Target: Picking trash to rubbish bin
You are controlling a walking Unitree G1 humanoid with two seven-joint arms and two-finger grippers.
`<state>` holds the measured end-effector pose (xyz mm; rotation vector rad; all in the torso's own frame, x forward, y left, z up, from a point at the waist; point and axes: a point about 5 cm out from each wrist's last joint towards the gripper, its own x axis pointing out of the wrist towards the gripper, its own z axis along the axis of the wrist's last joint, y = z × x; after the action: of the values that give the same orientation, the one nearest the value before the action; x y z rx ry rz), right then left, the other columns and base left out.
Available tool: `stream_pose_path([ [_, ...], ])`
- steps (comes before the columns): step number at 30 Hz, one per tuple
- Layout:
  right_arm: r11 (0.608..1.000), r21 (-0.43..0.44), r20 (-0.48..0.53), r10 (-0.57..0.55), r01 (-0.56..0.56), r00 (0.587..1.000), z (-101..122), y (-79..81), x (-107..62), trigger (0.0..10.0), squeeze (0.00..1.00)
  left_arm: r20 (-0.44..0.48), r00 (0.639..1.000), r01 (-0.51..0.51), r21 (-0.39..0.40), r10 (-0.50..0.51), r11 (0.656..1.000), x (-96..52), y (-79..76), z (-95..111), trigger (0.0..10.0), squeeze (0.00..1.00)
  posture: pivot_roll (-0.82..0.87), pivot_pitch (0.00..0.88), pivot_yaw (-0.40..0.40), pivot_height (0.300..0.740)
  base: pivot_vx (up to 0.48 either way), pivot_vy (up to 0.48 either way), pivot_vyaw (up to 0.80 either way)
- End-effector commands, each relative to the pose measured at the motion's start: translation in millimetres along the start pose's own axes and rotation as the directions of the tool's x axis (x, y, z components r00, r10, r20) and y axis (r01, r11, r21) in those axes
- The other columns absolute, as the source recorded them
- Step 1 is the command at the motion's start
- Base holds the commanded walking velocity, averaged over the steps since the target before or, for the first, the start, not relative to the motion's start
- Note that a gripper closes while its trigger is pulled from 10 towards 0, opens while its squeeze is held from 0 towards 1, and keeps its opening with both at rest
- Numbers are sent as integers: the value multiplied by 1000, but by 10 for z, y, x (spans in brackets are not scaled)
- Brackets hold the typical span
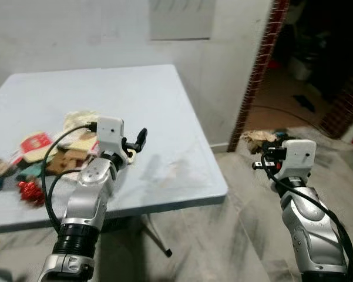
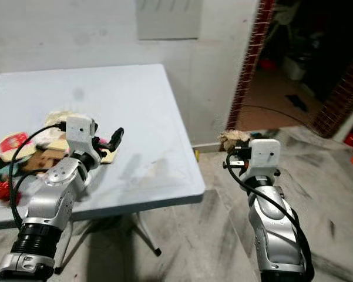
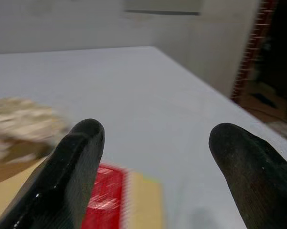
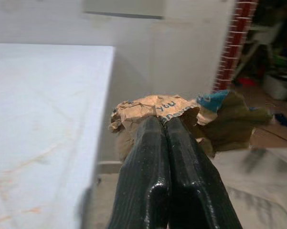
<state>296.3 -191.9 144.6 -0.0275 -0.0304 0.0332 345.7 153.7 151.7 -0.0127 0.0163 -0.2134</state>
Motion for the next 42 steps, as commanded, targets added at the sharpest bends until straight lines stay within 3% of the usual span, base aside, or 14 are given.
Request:
stream_pose_path([
  [1,1000,-1,15,0,0,1000,31,-8,8,10000,0,5,1000,-4,6,4,1000,10,7,22,10000,0,-71,0,-6,740,0,0,800],
  [42,999,-30,34,30,-29,999,101,-12,85,10000,0,28,998,-57,-6,57,998,33,83,80,10000,0,-54,0,-28,740,0,0,800],
])
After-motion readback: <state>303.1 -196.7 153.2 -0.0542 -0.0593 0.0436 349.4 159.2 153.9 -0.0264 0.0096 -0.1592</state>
